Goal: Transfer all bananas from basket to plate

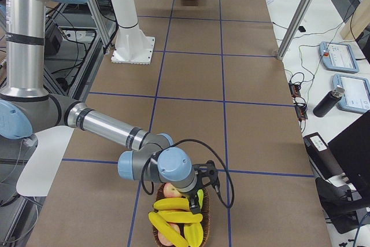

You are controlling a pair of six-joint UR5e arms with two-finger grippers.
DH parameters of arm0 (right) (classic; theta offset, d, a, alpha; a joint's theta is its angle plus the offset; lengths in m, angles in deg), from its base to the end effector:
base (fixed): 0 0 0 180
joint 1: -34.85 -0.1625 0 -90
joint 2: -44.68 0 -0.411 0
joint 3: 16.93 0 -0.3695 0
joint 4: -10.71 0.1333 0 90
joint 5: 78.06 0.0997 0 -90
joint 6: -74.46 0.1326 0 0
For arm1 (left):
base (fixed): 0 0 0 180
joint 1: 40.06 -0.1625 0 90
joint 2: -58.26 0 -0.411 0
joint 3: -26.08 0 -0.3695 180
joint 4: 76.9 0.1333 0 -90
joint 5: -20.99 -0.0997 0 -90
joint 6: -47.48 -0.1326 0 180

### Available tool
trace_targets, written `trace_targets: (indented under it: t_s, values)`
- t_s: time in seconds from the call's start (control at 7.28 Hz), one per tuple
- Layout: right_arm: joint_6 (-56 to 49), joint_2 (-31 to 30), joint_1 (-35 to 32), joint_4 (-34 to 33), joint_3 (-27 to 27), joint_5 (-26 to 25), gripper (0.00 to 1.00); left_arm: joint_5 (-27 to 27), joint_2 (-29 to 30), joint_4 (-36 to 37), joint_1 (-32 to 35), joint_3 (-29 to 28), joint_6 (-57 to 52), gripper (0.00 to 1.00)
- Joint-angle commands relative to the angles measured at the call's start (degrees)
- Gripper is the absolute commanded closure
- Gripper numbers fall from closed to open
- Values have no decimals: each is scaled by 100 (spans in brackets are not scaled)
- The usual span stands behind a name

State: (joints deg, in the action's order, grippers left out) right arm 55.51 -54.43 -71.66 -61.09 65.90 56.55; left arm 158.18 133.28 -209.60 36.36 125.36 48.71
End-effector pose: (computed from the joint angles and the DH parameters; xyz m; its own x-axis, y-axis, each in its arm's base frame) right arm 0.1500 -0.3648 0.7629 0.7441 -0.1412 0.6530 -0.0448 0.9647 0.2596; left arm 0.0578 -0.3927 0.6082 0.5608 0.5719 -0.5987 -0.1755 0.7888 0.5891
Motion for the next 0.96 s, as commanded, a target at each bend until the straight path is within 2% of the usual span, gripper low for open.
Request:
trace_targets:
  t_s: [0.0, 0.27, 0.41, 0.82]
  values:
    - [40, -589, -876, -160, -91, 3, 0, -17, 13, -18, 5, 12, 0, 0]
    - [1309, -802, -1011, -142, -310, 56, 1, -17, 48, -62, 5, 21, -8, 0]
    - [1393, -803, -1029, -142, -425, 39, 1, -17, 31, -62, 14, 82, -8, 0]
    - [2630, -724, -1046, 50, -469, 12, 1, -8, -74, -62, 40, 372, -8, 0]
